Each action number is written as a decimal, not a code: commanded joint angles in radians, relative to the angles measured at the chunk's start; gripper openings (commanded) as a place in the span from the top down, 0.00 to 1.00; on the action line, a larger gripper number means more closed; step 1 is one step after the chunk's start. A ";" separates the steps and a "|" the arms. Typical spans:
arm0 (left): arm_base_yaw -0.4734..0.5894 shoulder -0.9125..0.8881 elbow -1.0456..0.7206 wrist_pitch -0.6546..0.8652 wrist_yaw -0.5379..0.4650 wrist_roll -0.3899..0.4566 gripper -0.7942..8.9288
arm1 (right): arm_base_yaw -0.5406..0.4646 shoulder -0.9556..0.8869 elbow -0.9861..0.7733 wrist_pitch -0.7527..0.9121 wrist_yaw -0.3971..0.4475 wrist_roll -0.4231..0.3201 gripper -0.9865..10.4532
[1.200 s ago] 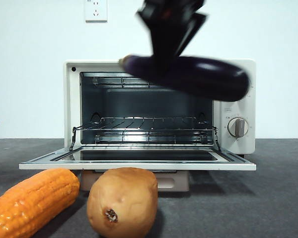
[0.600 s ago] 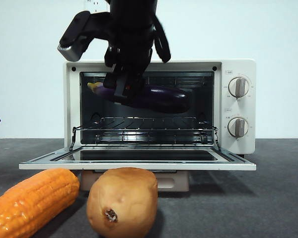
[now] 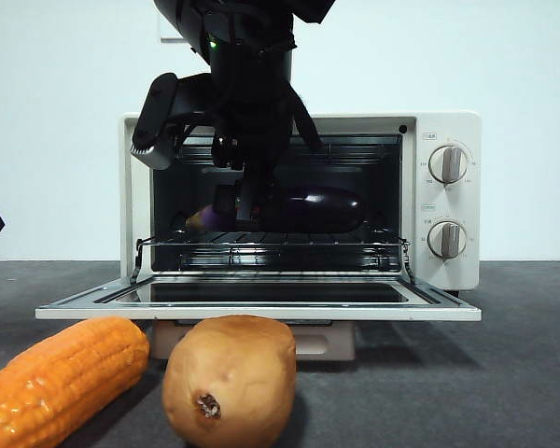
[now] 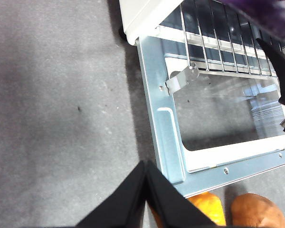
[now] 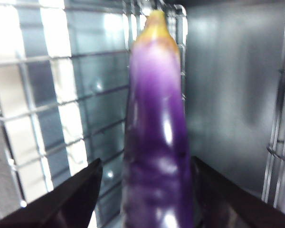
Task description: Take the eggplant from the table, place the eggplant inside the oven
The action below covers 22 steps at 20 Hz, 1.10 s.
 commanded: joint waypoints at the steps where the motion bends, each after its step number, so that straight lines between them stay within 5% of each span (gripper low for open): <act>1: 0.001 0.012 0.007 0.005 0.005 -0.001 0.91 | 0.011 0.018 0.024 0.008 0.010 0.044 0.65; 14: 0.001 0.073 0.007 0.037 0.004 -0.001 0.91 | 0.074 -0.012 0.024 -0.006 0.052 0.099 0.65; 18: -0.001 0.161 0.007 0.087 0.004 -0.010 0.91 | 0.153 -0.155 0.024 -0.081 0.055 0.237 0.66; 22: -0.018 0.314 0.008 0.144 0.014 -0.032 0.91 | 0.207 -0.346 0.024 -0.275 0.051 0.423 0.79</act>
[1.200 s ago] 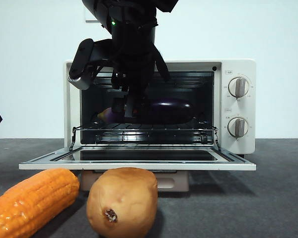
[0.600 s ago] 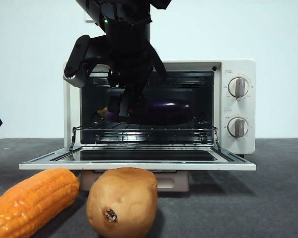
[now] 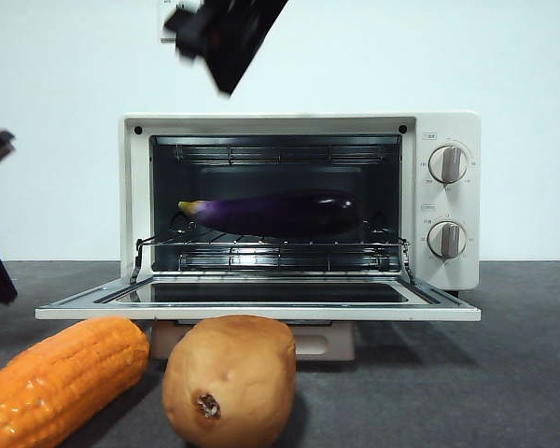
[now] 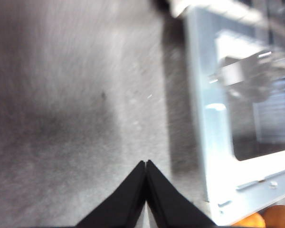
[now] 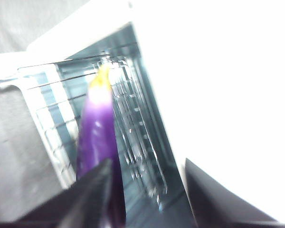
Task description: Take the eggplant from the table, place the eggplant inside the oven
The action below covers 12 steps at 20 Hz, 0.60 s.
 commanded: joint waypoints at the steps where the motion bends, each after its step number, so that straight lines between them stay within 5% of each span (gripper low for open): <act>1: -0.020 0.073 0.008 0.032 0.037 -0.007 0.91 | 0.029 -0.085 0.023 -0.084 0.001 0.148 0.84; 6: -0.064 0.164 0.008 0.072 0.120 -0.009 0.91 | 0.041 -0.274 0.023 -0.233 0.001 0.275 0.91; 12: -0.067 0.212 0.008 0.093 0.233 0.011 0.91 | 0.041 -0.412 0.023 -0.315 0.002 0.335 0.91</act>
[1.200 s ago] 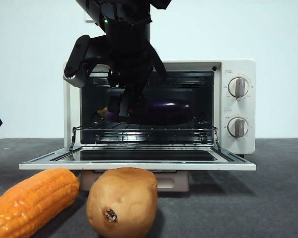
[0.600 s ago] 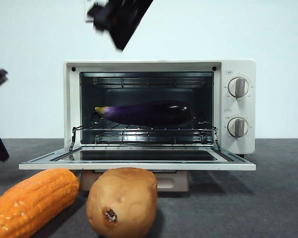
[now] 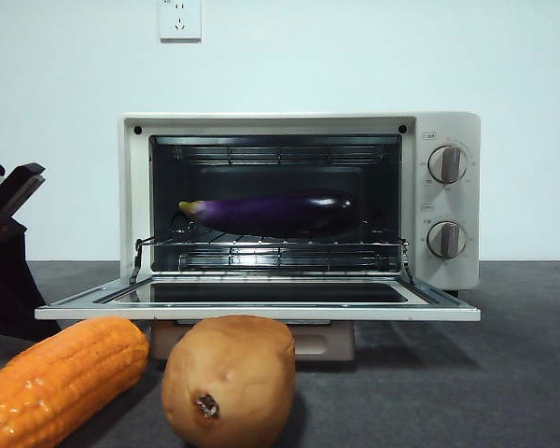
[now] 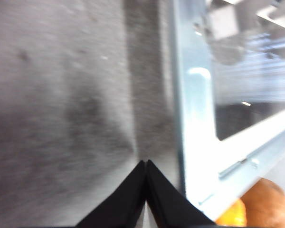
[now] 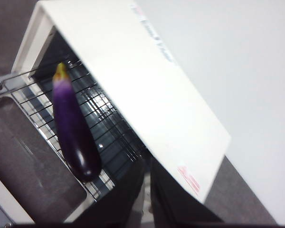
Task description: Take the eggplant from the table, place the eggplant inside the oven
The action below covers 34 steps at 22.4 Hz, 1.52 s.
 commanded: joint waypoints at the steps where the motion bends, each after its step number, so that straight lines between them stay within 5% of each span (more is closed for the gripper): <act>1: -0.002 0.042 0.009 0.014 0.069 0.021 0.91 | 0.013 -0.041 0.022 -0.016 0.002 0.059 0.91; 13: 0.019 0.122 0.020 0.130 0.362 0.020 0.91 | 0.013 -0.221 0.022 -0.103 0.002 0.144 0.91; 20: 0.045 0.122 0.110 0.242 0.495 -0.146 0.91 | 0.013 -0.275 0.021 -0.261 -0.007 0.249 0.91; 28: 0.041 0.100 0.306 0.243 0.498 -0.257 0.91 | 0.013 -0.280 0.011 -0.379 -0.110 0.311 0.91; 34: 0.034 -0.038 0.361 0.236 0.333 -0.258 0.91 | 0.010 -0.280 -0.096 -0.326 -0.112 0.311 0.91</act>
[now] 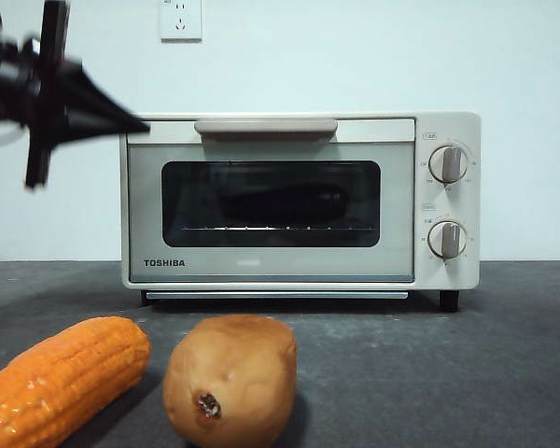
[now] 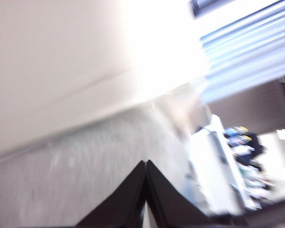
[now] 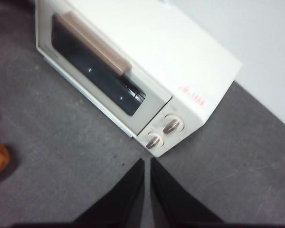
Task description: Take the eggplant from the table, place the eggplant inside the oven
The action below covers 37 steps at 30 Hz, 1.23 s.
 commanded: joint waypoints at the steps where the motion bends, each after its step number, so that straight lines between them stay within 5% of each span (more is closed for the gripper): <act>1: -0.004 -0.086 0.023 -0.003 -0.107 0.000 0.91 | 0.010 0.012 -0.066 0.043 -0.002 0.018 0.91; 7: -0.058 -0.327 0.023 -0.194 -0.397 0.166 0.91 | -0.039 0.004 -0.242 0.105 -0.038 0.019 0.91; 12: -0.169 -0.522 0.020 -0.413 -0.730 0.326 0.91 | -0.150 -0.022 -0.389 0.344 -0.217 0.021 0.91; 16: -0.251 -0.637 -0.013 -0.483 -0.885 0.352 0.91 | -0.259 -0.054 -0.511 0.578 -0.370 0.067 0.91; 20: -0.295 -0.745 -0.102 -0.469 -0.939 0.332 0.91 | -0.336 -0.097 -0.641 0.756 -0.440 0.131 0.91; 27: -0.319 -0.937 -0.301 -0.459 -1.078 0.309 0.91 | -0.396 -0.210 -0.860 1.046 -0.435 0.174 0.91; 37: -0.324 -1.061 -0.373 -0.484 -1.118 0.216 0.91 | -0.396 -0.238 -0.941 1.119 -0.226 0.165 0.91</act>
